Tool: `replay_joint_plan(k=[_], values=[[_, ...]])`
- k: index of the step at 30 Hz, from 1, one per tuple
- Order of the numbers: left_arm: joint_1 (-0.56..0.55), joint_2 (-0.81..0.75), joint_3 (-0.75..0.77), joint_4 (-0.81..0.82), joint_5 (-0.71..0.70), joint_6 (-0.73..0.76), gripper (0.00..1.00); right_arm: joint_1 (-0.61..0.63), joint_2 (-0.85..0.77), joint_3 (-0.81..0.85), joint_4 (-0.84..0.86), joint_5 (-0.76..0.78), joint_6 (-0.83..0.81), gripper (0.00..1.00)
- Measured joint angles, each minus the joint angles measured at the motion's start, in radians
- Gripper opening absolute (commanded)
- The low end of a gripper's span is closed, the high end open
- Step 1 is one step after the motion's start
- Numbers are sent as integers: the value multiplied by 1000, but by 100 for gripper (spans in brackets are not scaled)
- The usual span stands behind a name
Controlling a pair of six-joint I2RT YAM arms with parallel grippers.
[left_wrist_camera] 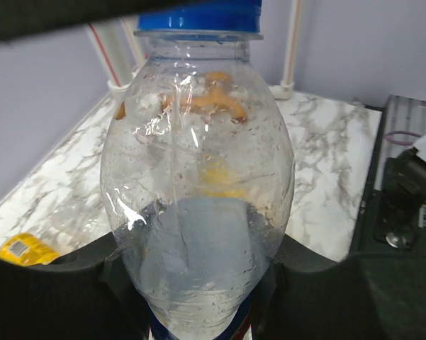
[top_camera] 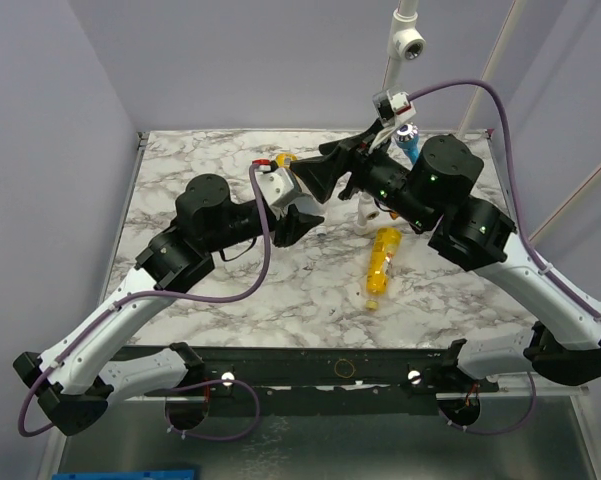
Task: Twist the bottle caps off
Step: Unscrew the bottle cap from the plastic bottle.
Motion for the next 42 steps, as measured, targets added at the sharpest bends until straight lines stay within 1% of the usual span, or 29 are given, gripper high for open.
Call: replay_joint_plan(k=[4, 7, 12, 13, 15, 19, 21, 26, 28, 30, 32, 33, 34, 37, 41, 42], values=[[0, -3, -14, 28, -82, 14, 8, 0, 13, 0, -30, 32, 27, 64], [0, -19, -32, 56, -128, 18, 8, 0, 13, 0, -32, 48, 43, 57], [0, -31, -43, 80, -160, 17, 7, 0, 13, 0, -32, 52, 73, 44], [0, -31, -43, 84, -165, 17, 7, 0, 13, 0, -30, 52, 79, 41], [0, -31, -45, 87, -172, 16, 7, 0, 16, 0, -26, 50, 90, 30], [0, -31, -48, 87, -180, 8, 7, 0, 21, 0, -23, 47, 95, 8], [0, -31, -48, 87, -182, 3, 7, 0, 22, 0, -21, 43, 96, 1], [0, -31, -48, 94, -157, -24, 7, -4, 12, -12, 2, -6, 79, 1], [3, -31, -37, 92, -106, -45, 6, -11, -7, -34, 29, -59, 59, 1], [4, -31, -16, 89, -41, -75, 4, -22, -38, -52, 67, -158, 31, 1], [3, -30, 27, 86, 70, -116, 4, -23, -61, -55, 100, -259, 4, 1], [2, -30, 39, 86, 102, -129, 4, -24, -72, -55, 118, -318, -8, 1], [2, -30, 58, 87, 179, -159, 5, -24, -82, -55, 135, -378, -20, 1], [0, -28, 89, 89, 330, -224, 5, -23, -103, -55, 163, -534, -40, 1], [0, -20, 95, 95, 481, -288, 4, -23, -113, -62, 175, -664, -53, 1], [0, -19, 95, 95, 503, -296, 4, -23, -114, -63, 174, -684, -56, 12]])
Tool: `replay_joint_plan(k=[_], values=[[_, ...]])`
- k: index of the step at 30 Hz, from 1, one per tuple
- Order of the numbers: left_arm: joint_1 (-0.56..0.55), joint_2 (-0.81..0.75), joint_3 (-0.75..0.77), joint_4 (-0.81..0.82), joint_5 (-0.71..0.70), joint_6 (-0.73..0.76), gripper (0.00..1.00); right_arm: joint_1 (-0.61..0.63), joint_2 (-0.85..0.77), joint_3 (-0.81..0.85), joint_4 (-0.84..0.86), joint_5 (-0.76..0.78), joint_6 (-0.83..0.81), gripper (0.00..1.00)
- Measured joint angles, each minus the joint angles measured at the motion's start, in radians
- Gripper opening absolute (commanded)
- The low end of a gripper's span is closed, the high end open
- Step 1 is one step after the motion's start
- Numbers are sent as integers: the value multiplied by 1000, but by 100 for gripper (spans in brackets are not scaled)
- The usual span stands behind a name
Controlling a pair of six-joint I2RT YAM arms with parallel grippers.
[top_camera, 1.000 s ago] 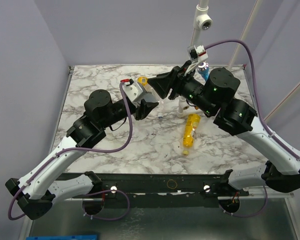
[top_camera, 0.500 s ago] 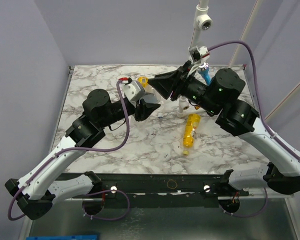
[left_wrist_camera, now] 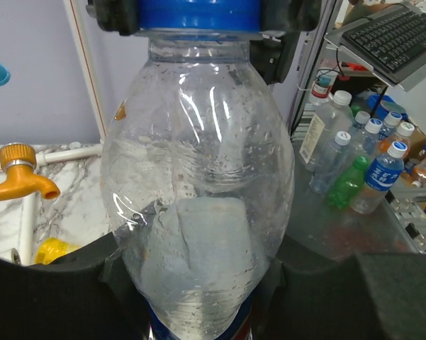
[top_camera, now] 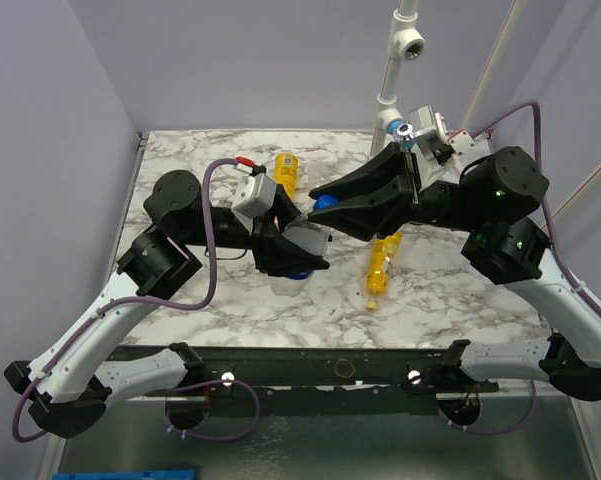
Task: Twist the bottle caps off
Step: Unscrew the bottle cap from the plastic bottle.
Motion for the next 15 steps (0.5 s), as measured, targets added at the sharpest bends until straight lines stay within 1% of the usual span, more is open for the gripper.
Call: replay_joint_plan(k=[2, 3, 5, 6, 9, 12, 15], values=[[0, 1, 0, 0, 26, -8, 4, 2, -1, 0, -3, -5, -4, 54], [0, 2, 0, 0, 31, -10, 4, 3, -2, 0, -6, 5, -5, 70], [0, 3, 0, 2, 31, -13, 4, 10, -3, 0, -19, 52, -4, 85], [0, 3, -1, 3, 24, -10, 4, 15, -3, 0, -30, 98, -3, 88], [0, -2, -11, 5, -53, 33, 5, 23, 2, 0, -63, 262, 4, 88], [0, -10, -40, 6, -193, 99, 4, 23, 27, 21, -107, 428, 19, 83], [2, -10, -80, 6, -369, 182, 4, 23, 73, 67, -154, 536, 38, 76]])
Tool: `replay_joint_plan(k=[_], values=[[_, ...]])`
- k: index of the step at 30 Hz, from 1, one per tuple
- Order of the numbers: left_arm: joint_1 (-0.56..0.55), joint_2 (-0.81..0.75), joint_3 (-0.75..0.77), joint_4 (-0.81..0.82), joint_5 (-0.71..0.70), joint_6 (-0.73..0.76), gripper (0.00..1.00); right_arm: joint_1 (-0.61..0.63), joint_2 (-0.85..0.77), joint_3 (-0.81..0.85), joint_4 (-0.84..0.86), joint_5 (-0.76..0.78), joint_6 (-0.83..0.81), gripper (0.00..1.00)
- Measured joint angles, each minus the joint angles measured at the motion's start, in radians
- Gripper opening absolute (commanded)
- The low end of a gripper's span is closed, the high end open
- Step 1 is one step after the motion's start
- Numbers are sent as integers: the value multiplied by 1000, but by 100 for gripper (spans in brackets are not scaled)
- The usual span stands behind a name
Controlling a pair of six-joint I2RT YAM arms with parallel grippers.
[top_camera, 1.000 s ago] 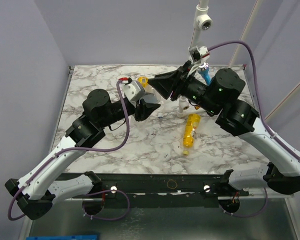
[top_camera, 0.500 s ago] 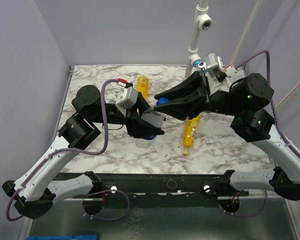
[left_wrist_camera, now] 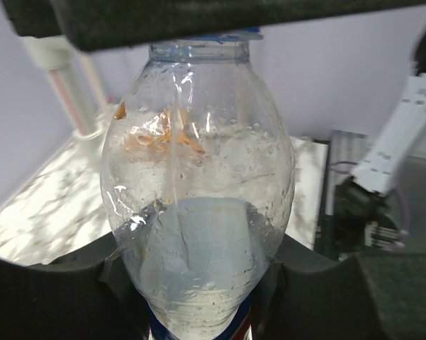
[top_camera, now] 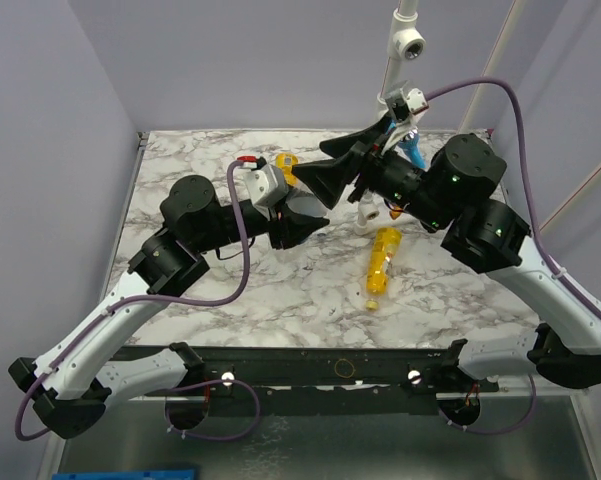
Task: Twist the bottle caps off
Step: Unscrew the bottle cap from the plastic bottle.
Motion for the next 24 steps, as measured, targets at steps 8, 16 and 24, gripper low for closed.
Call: replay_joint_plan(k=[8, 16, 24], values=[[0, 5, -32, 2, -249, 100, 4, 0, 60, 24, -63, 109, 42, 47], [0, 4, -46, 18, -299, 119, 4, 0, 63, 24, -67, 124, 62, 35], [0, 4, -51, 31, -299, 119, 4, 0, 56, 5, -38, 121, 62, 40]])
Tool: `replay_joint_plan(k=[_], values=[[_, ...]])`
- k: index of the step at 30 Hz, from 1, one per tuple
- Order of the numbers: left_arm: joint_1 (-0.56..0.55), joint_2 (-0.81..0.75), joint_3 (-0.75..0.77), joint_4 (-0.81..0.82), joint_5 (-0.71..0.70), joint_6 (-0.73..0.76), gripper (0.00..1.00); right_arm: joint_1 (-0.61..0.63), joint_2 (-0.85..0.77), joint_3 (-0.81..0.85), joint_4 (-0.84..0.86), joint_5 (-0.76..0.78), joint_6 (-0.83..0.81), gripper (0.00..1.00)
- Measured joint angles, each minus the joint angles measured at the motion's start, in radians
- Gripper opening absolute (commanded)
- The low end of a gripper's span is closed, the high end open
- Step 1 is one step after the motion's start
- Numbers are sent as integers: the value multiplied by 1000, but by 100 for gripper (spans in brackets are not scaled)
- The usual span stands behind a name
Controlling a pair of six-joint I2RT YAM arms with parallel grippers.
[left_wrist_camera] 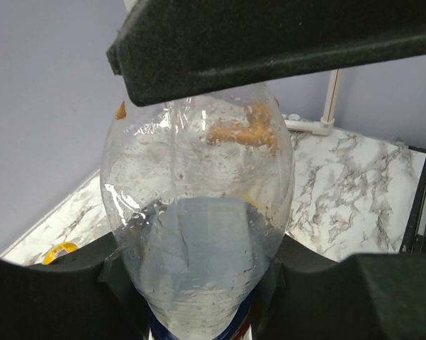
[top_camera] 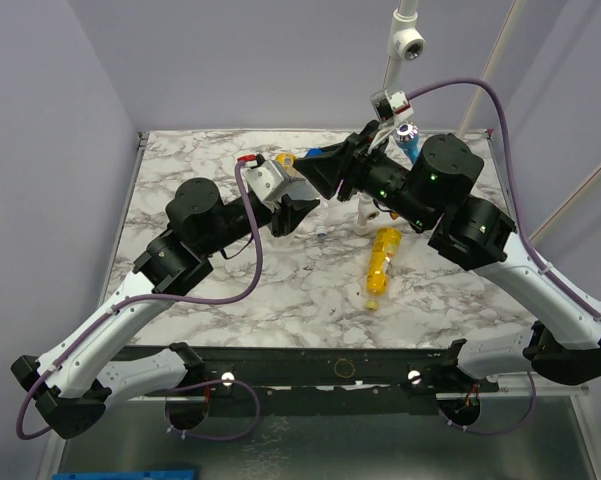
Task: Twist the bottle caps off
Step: Unscrew the bottle cap from the plastic bottle.
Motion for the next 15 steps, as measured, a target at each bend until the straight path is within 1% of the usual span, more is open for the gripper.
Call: replay_joint_plan(k=[2, 5, 6, 7, 8, 10, 15], values=[[0, 0, 0, 1, 0, 0, 4, 0, 0, 0, 1, -1, 1, 43], [0, 0, 0, 2, 0, 0, 4, 0, 0, 0, 8, -4, 2, 43], [0, 0, -1, 2, 0, 0, 4, 0, 0, 0, 12, -5, 2, 40], [0, 0, -1, 3, 0, 0, 4, 0, 0, 0, 14, -5, 2, 33], [0, 0, -1, 5, 0, 0, 4, 0, 0, 0, 15, -5, 2, 19], [0, -1, -1, 7, 0, -1, 4, -1, 0, 0, 15, -3, -2, 1], [0, -4, -2, 2, 25, -19, 3, -2, -1, -1, 14, -8, -18, 1]])
